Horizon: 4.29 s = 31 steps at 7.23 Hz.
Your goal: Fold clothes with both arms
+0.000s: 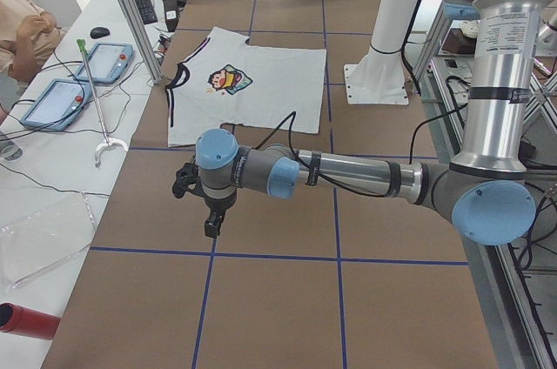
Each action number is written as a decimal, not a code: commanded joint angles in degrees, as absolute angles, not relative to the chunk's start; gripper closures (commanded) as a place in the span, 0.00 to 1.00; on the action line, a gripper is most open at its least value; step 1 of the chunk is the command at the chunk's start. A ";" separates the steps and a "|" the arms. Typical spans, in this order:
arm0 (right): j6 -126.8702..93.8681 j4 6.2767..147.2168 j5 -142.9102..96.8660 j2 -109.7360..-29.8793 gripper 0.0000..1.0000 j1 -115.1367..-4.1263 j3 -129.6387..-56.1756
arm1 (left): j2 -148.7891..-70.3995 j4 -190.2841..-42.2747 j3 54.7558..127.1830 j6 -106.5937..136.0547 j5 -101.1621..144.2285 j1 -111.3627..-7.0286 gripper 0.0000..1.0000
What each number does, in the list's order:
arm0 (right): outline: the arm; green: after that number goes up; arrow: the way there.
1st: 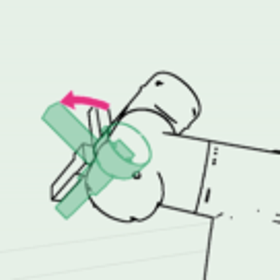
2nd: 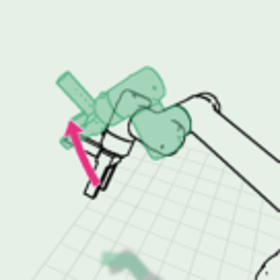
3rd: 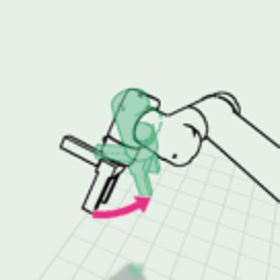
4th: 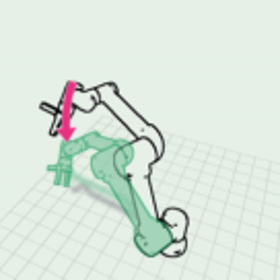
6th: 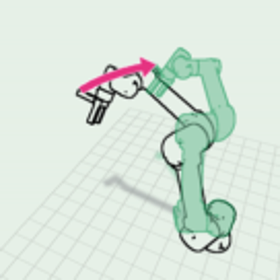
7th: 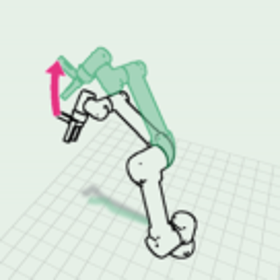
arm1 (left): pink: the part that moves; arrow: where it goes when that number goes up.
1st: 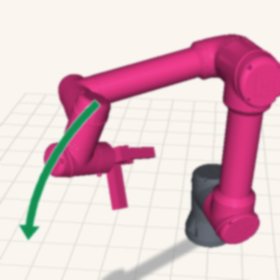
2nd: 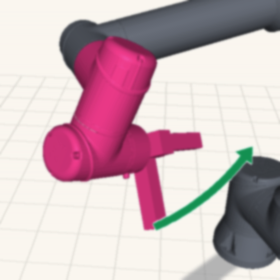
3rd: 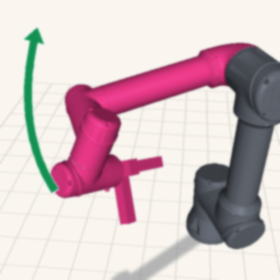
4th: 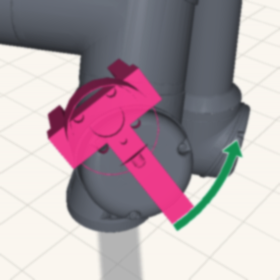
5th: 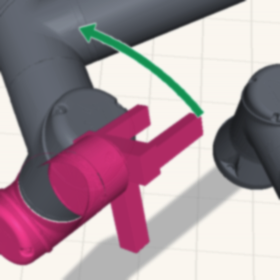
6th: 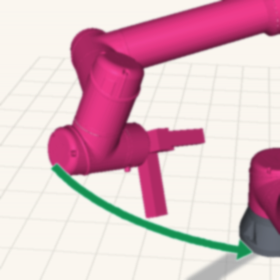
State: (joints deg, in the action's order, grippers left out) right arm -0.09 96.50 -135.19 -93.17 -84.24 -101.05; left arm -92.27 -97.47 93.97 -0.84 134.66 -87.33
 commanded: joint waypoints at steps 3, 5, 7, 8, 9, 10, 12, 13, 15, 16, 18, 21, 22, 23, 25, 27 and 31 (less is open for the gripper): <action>-0.35 90.11 -134.91 -93.43 0.00 -84.29 -98.89 | -92.20 -98.26 98.58 -0.53 134.56 -87.28 0.00; -0.35 86.16 -135.26 -93.08 0.00 -84.20 -96.86 | -92.46 -98.35 98.26 -0.62 134.74 -87.19 0.00; -9.94 82.53 -134.83 -86.89 0.00 -77.03 -95.11 | -94.03 -99.39 96.78 -0.70 134.74 -86.40 0.01; -13.59 82.62 -133.95 -81.79 0.00 -74.56 -93.27 | -95.26 -99.84 95.81 -0.62 134.74 -86.31 0.01; -15.28 82.62 -131.86 -75.21 0.00 -71.66 -88.38 | -96.75 -99.84 93.97 -0.62 134.74 -86.31 0.01; -17.56 82.53 -131.84 -67.49 0.00 -69.80 -81.98 | -97.29 -100.37 93.78 -0.88 134.74 -86.31 0.01; -24.67 79.48 -131.22 -58.49 0.00 -66.28 -75.28 | -97.73 -104.05 93.78 -0.88 134.74 -86.22 0.07; -30.18 65.71 -130.87 -57.84 0.01 -66.27 -67.49 | -97.65 -104.15 93.78 -1.23 134.82 -86.22 0.01; -41.10 53.98 -122.41 -54.24 0.08 -62.25 -58.11 | -96.94 -103.71 91.34 -0.53 134.91 -86.22 0.01; -41.22 53.88 -121.13 -52.58 0.08 -61.88 -55.22 | -97.47 -103.62 91.23 0.43 134.91 -86.22 0.01; -55.53 53.18 -120.59 -50.12 0.08 -61.09 -52.31 | -98.25 -104.32 92.02 7.09 135.97 -86.13 0.01; -61.17 46.58 -114.09 -49.13 0.13 -58.89 -48.17 | -98.44 -104.50 92.02 7.38 136.14 -86.13 0.01; -62.30 46.58 -112.25 -48.78 0.21 -58.19 -48.16 | -98.35 -104.50 92.11 7.38 136.14 -86.13 0.01; -63.18 46.58 -109.37 -48.61 0.24 -57.05 -48.08 | -98.18 -104.59 92.20 7.12 136.06 -86.13 0.01; -63.19 46.49 -109.07 -48.60 0.29 -56.43 -48.08 | -97.74 -104.59 92.90 7.03 136.14 -86.22 0.01; -63.28 46.58 -109.07 -48.60 0.63 -56.16 -48.08 | -97.56 -104.59 93.25 6.86 136.05 -86.31 0.01; -62.58 46.49 -110.99 -49.30 1.00 -56.69 -48.60 | -96.60 -104.68 93.69 6.77 136.05 -86.22 0.01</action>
